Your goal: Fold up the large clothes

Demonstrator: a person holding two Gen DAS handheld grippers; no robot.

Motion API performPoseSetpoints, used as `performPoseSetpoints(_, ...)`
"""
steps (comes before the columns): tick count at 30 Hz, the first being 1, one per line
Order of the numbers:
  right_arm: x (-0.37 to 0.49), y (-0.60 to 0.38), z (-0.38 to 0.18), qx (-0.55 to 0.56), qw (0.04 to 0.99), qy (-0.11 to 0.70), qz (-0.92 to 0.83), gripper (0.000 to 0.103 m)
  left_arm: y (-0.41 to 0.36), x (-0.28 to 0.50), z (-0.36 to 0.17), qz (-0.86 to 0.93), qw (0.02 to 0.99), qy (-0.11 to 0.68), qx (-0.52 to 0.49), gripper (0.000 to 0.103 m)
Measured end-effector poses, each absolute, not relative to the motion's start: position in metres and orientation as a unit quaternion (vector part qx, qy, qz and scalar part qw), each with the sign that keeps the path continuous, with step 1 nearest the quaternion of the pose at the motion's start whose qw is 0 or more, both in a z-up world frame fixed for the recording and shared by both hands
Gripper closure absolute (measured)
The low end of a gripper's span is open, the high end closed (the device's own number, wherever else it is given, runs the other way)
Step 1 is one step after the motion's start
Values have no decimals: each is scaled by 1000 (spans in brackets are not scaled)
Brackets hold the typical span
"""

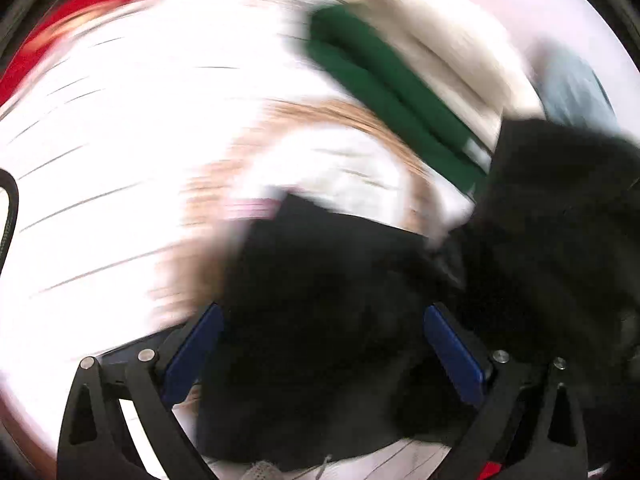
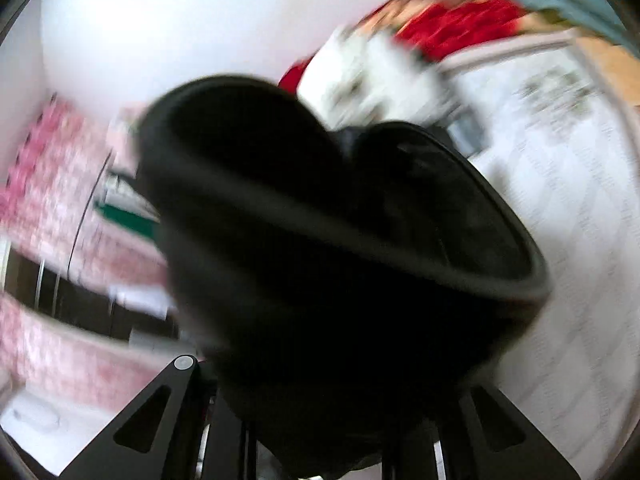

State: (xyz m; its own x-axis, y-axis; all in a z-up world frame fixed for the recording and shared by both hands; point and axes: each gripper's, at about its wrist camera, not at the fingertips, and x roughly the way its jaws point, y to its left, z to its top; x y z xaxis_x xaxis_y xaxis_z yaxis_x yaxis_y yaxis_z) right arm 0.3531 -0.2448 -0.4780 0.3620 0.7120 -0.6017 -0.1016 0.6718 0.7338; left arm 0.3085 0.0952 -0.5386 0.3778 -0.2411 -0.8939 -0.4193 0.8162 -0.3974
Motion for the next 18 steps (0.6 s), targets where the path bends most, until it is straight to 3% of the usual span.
performPoseSetpoints(6,332,-101,-553,216,690,616,312,82,214,195,-504,215,765,526,-302,0)
performPoseSetpoints(10,319,-55,-607,165,644,687,292,70,248,156,-486,262,763,511,-297,0)
performPoseSetpoints(12,315,-50,-595,167,632,685,322,48,253,151,-484,267,767,499,-303,0)
performPoseSetpoints(14,313,-47,-577,168,599,695,362,15,248,148,-473,263,774,484,-314,0)
performPoseSetpoints(18,300,-58,-528,157,563,695,419,14,244,158,-461,237,788,462,-330,0)
